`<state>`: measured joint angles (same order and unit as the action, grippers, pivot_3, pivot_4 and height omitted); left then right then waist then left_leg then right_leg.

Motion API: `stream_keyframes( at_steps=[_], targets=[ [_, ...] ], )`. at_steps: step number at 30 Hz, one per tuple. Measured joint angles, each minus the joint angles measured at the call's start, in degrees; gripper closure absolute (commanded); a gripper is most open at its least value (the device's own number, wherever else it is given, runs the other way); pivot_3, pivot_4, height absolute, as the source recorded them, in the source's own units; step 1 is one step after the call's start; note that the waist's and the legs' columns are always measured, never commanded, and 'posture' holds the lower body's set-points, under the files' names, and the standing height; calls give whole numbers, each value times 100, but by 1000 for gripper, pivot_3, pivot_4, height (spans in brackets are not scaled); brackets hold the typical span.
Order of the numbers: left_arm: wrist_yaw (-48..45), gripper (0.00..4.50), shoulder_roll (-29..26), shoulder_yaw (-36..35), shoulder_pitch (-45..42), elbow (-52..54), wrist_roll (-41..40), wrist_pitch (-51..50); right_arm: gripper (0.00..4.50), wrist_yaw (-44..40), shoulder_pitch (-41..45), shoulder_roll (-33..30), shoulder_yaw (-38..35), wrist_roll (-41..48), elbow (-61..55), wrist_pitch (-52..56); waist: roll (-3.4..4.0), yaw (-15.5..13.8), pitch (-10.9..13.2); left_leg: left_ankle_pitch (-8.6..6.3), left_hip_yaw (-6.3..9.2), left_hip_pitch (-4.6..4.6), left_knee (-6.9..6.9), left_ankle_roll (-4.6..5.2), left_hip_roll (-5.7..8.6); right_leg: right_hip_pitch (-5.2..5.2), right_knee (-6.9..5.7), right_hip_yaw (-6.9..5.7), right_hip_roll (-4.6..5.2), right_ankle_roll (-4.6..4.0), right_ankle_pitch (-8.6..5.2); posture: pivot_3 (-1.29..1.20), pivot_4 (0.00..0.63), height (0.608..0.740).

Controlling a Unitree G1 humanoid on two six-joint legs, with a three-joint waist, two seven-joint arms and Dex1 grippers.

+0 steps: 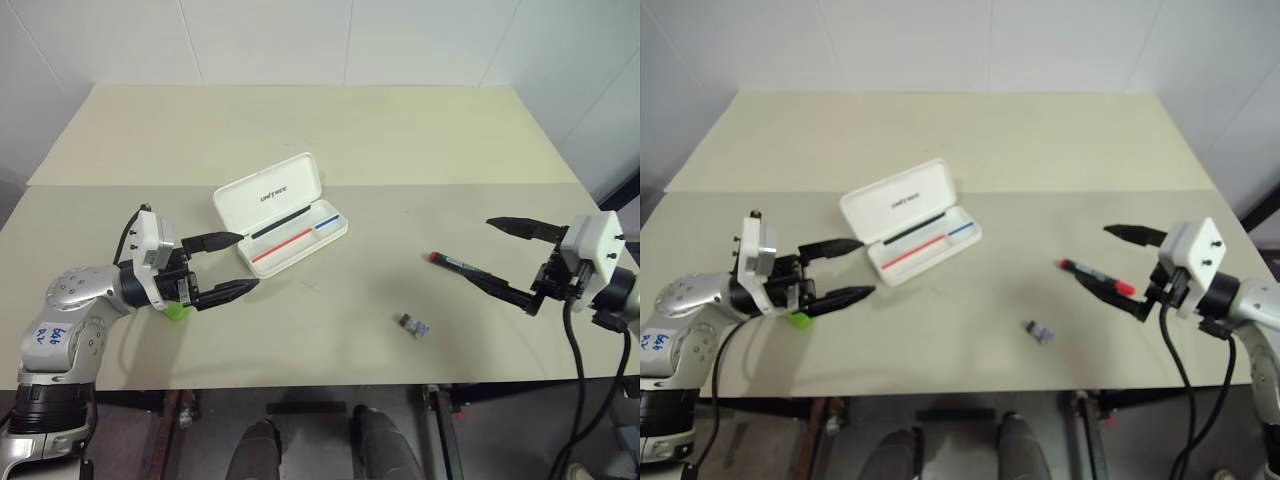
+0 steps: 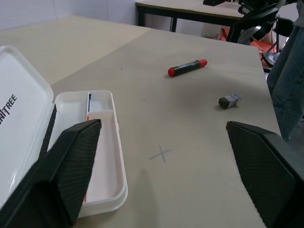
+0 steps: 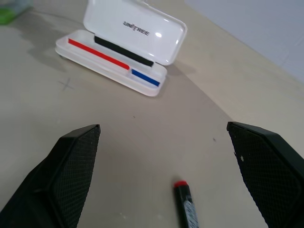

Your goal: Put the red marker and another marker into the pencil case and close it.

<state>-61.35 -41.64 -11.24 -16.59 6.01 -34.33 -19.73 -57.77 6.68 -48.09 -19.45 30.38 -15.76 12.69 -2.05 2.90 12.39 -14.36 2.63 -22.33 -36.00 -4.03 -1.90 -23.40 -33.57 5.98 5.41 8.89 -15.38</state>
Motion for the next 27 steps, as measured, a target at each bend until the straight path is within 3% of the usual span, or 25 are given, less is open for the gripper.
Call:
stream_keyframes(
  at_steps=[5,20,27],
  targets=[
    [103,2625,41,164,-180,-142,353,160,0,174,215,360,432,-16,-104,10,0,5,0,0,0,1,-1,0,0,0,-1,0,-1,0,0,0,150,740],
    [684,2625,404,1297,-1037,-809,1779,412,0,336,405,827,1423,7,-788,140,0,-44,0,-1,4,-1,-3,0,1,-3,-18,0,-2,23,13,0,150,740],
    [503,2625,416,1580,-1179,-933,2000,340,0,520,451,1081,1530,28,-1012,144,0,-73,0,-1,4,1,0,0,0,-6,-23,0,-4,25,13,0,150,740]
  ],
)
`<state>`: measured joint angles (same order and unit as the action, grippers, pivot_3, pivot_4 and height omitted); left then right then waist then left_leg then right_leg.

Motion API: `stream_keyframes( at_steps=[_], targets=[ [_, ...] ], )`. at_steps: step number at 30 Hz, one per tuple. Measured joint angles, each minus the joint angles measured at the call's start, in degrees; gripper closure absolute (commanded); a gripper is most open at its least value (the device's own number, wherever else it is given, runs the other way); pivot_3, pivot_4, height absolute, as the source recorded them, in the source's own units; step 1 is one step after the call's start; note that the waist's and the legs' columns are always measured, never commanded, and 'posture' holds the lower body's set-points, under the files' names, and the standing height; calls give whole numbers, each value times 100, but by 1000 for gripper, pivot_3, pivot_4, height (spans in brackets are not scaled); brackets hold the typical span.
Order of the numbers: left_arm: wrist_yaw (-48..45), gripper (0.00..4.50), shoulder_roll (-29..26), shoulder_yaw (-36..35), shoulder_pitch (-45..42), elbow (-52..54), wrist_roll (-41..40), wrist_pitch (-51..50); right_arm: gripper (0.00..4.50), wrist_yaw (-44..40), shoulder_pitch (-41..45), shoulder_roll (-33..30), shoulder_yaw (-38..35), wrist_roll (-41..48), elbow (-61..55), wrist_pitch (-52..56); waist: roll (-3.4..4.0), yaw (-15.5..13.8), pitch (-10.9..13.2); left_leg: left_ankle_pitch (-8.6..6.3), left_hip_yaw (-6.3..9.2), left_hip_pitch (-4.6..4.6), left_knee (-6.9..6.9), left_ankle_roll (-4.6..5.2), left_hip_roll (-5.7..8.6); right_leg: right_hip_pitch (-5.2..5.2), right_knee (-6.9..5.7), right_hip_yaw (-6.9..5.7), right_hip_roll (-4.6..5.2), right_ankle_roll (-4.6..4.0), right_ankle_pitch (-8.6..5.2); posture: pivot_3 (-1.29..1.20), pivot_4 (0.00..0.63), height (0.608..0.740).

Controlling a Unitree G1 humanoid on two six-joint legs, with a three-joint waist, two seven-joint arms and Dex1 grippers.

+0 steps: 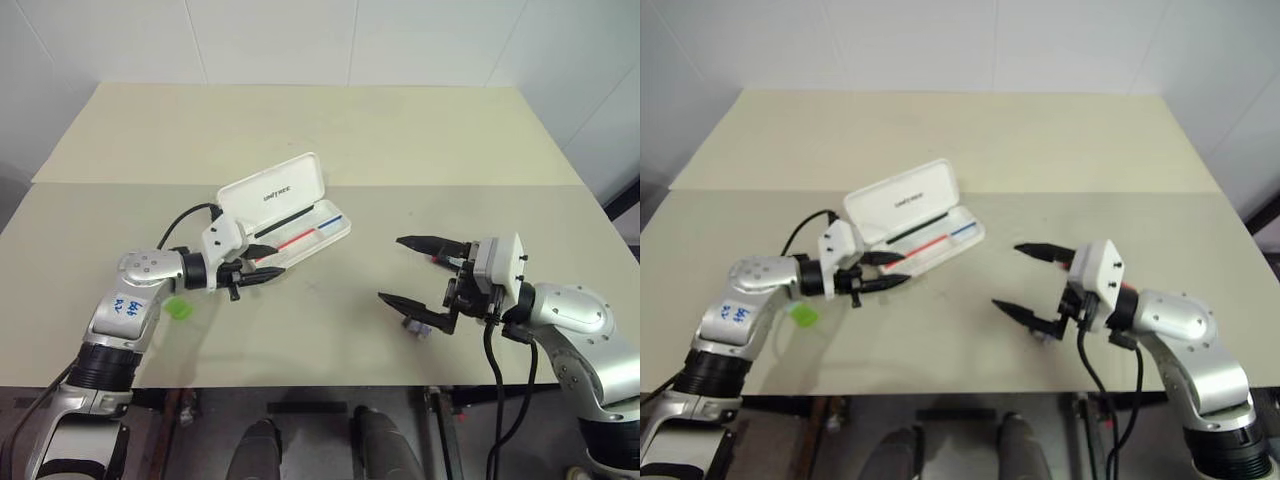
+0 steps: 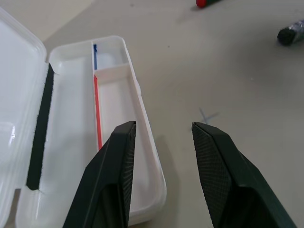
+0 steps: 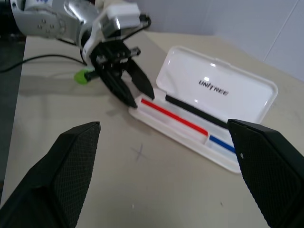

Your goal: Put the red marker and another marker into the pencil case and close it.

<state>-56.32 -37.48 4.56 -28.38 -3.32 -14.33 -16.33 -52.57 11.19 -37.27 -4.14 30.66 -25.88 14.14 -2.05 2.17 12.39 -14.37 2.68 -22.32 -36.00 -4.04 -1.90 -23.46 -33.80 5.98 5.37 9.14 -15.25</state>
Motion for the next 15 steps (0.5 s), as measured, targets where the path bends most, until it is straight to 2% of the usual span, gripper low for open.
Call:
stream_keyframes(
  at_steps=[15],
  targets=[
    [-174,2625,-137,313,-271,-460,496,-19,0,491,99,417,249,-262,-214,-27,0,-25,0,0,0,1,-2,0,0,1,-1,0,1,-3,-1,0,150,740]
  ],
)
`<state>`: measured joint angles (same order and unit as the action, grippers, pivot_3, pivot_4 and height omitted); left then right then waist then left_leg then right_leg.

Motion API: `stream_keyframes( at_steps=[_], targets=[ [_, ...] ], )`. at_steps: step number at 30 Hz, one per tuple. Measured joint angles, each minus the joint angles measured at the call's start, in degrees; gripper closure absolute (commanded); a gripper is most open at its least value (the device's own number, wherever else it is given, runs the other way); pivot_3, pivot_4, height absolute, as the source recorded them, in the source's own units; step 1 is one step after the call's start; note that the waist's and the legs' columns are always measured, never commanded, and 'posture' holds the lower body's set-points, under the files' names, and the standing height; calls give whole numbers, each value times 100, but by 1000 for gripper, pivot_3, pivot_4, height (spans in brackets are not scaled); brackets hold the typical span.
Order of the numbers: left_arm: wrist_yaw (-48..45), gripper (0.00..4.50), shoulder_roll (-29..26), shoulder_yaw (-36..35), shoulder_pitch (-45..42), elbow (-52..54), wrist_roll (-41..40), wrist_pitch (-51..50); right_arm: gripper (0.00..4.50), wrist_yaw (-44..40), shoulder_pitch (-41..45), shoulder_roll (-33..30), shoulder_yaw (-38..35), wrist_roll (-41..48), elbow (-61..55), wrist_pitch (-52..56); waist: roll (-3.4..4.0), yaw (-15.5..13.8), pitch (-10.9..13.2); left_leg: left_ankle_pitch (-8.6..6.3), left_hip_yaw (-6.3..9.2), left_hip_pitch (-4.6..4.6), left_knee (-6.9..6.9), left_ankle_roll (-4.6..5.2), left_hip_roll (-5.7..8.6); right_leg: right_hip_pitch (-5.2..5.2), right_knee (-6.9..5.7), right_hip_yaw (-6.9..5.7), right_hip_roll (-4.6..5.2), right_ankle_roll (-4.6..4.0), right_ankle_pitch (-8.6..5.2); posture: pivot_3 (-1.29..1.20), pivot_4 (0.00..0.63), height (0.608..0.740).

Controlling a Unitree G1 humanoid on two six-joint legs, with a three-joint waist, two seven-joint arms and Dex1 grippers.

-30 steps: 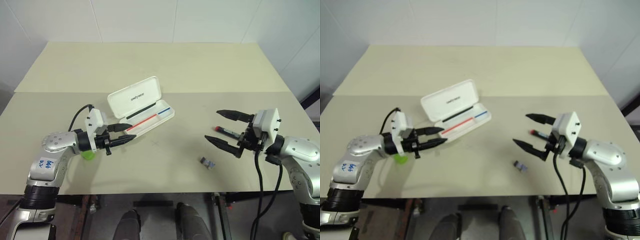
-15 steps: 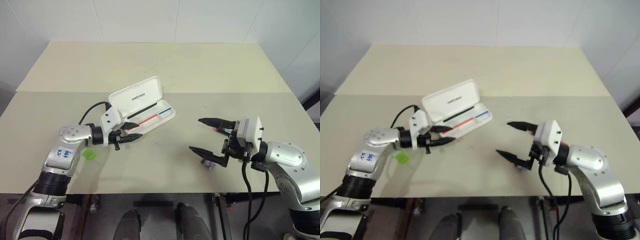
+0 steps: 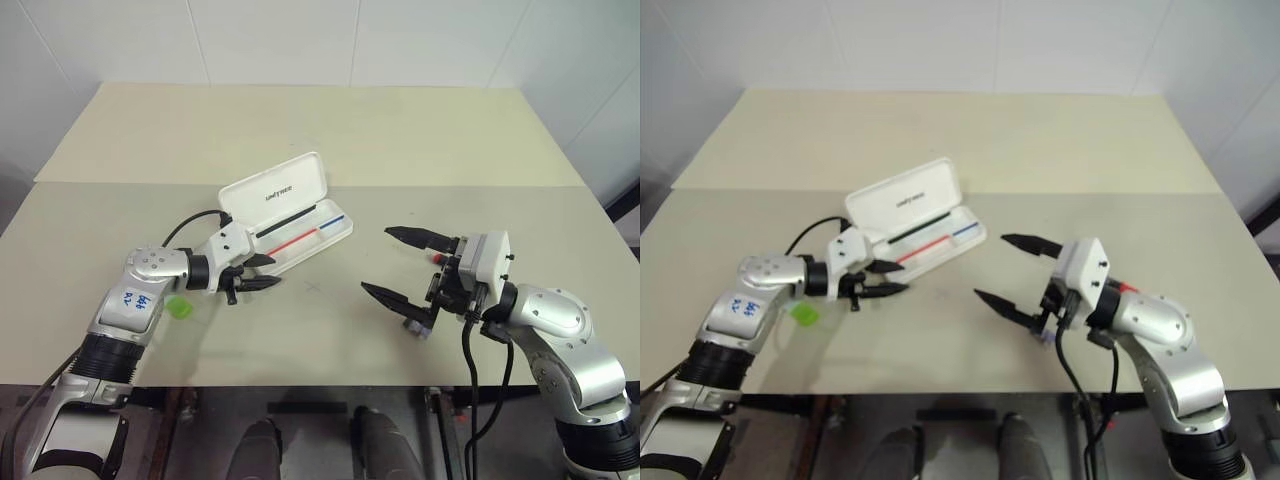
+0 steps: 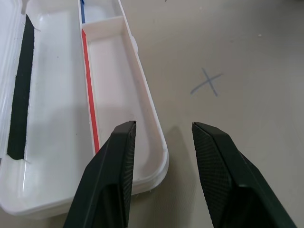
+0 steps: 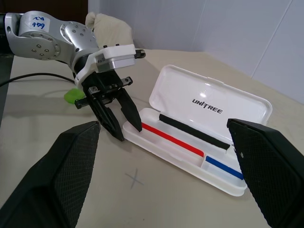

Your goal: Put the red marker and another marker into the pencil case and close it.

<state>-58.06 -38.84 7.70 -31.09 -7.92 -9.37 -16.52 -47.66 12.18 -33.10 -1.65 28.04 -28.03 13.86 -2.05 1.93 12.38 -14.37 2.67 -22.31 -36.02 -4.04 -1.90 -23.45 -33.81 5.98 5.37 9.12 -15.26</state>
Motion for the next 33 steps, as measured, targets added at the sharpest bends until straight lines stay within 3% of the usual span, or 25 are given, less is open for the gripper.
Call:
stream_keyframes(
  at_steps=[17,23,33],
  targets=[
    [-590,2625,-93,460,-621,-205,429,-270,0,110,518,115,12,-29,13,-4,0,-9,0,0,0,-1,5,1,0,-1,-1,0,-1,8,2,0,150,740],
    [-689,4484,-46,546,-752,-233,538,-339,0,147,560,121,12,-32,21,-4,0,-10,0,0,0,-2,5,1,0,-2,-3,0,-1,11,2,0,150,740],
    [-1067,4484,-54,706,-988,-269,653,-301,0,166,786,151,11,-32,169,-23,1,-24,0,0,1,-3,6,1,0,-3,-3,0,-1,12,1,0,150,740]
  ],
)
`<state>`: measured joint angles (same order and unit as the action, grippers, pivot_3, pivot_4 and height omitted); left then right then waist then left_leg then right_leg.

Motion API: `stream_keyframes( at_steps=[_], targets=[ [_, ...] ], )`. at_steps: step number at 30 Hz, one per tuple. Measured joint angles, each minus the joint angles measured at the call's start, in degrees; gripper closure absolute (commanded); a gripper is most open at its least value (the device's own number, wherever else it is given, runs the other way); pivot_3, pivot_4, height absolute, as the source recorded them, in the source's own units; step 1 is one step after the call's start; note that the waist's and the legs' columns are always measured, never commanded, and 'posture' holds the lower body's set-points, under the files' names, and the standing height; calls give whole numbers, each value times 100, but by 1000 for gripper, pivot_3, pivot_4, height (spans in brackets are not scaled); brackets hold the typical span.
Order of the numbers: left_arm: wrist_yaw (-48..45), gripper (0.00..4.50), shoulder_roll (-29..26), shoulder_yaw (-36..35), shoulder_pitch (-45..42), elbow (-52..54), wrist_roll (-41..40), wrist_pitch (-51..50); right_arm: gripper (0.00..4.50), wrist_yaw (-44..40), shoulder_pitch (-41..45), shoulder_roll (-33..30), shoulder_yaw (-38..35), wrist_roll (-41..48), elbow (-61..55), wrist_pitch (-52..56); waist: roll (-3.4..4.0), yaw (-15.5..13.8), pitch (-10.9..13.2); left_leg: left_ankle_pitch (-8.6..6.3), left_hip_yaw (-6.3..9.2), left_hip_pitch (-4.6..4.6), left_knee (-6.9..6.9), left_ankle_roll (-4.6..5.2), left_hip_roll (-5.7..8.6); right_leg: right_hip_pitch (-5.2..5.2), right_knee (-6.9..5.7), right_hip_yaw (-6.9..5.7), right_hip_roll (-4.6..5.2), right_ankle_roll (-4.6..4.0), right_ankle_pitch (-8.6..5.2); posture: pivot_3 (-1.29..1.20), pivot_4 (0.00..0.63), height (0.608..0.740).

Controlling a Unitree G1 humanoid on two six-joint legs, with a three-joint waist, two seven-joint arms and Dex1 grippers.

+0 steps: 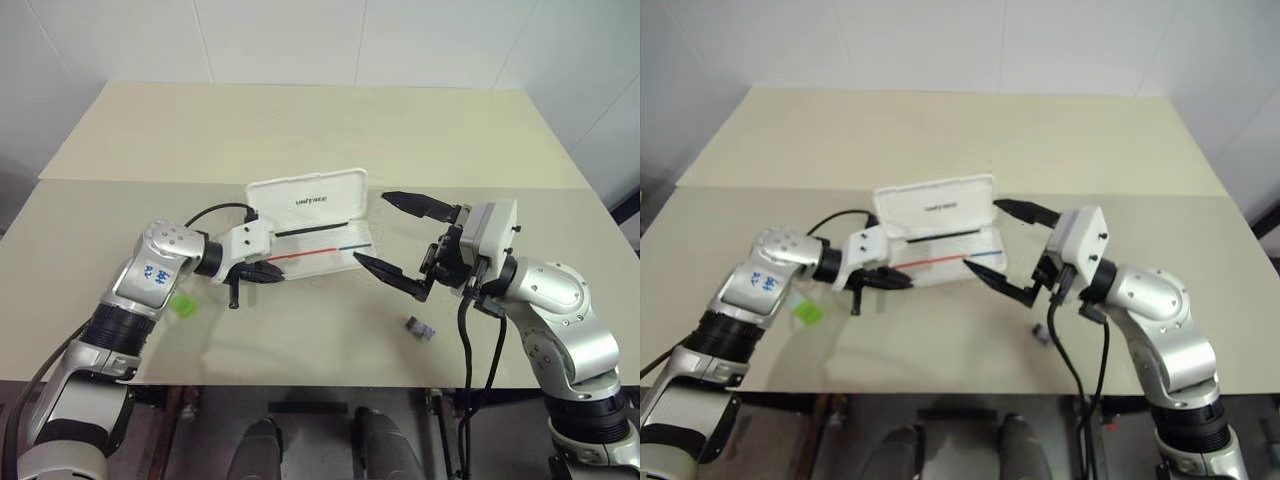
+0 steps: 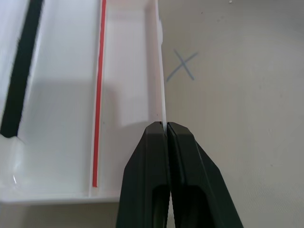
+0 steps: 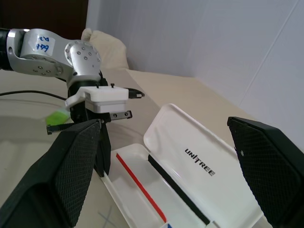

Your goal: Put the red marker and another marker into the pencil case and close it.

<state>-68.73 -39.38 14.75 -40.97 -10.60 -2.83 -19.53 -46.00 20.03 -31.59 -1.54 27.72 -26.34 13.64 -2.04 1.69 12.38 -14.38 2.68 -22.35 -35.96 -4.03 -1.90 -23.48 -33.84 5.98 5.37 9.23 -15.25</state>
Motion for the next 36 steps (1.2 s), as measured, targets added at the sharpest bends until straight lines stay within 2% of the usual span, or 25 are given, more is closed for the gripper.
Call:
stream_keyframes(
  at_steps=[6,11,19,24,33,34,36],
  targets=[
    [-70,4484,51,-33,-8,36,-60,101,0,-17,46,2,0,0,112,-14,0,2,0,-1,1,-2,0,2,0,-1,-1,0,0,19,6,0,150,740],
    [-267,4484,20,-135,82,488,-301,183,0,-92,41,-7,-2,4,124,-14,0,2,0,-1,1,-3,0,1,0,-2,-1,0,1,19,6,0,150,740],
    [-564,4484,-253,-250,901,1075,-512,607,0,-137,-2,-84,-105,21,168,-6,0,31,0,-1,0,1,-1,2,0,-1,-5,0,1,10,1,0,150,740],
    [-473,4484,-337,-256,1273,1340,-523,509,0,-168,-14,-103,-109,81,164,16,0,19,0,-2,0,0,-5,2,0,-1,-4,0,1,-3,-6,0,150,740],
    [-251,4484,-233,-240,1255,1482,-526,9,0,-195,-97,-228,-130,193,112,85,0,12,0,-1,0,1,-8,2,0,1,-5,0,1,-6,-7,0,150,740],
    [-212,4072,-186,-230,1242,1487,-530,-111,0,-198,-97,-238,-130,197,106,96,0,9,0,-1,1,0,-10,3,0,1,-5,0,1,-6,-7,0,150,740],
    [-173,3626,-152,-188,1241,1489,-531,-276,0,-203,-97,-253,-130,200,103,108,0,11,0,-1,0,0,-11,3,0,1,-5,0,1,-7,-7,0,150,740]
  ],
)
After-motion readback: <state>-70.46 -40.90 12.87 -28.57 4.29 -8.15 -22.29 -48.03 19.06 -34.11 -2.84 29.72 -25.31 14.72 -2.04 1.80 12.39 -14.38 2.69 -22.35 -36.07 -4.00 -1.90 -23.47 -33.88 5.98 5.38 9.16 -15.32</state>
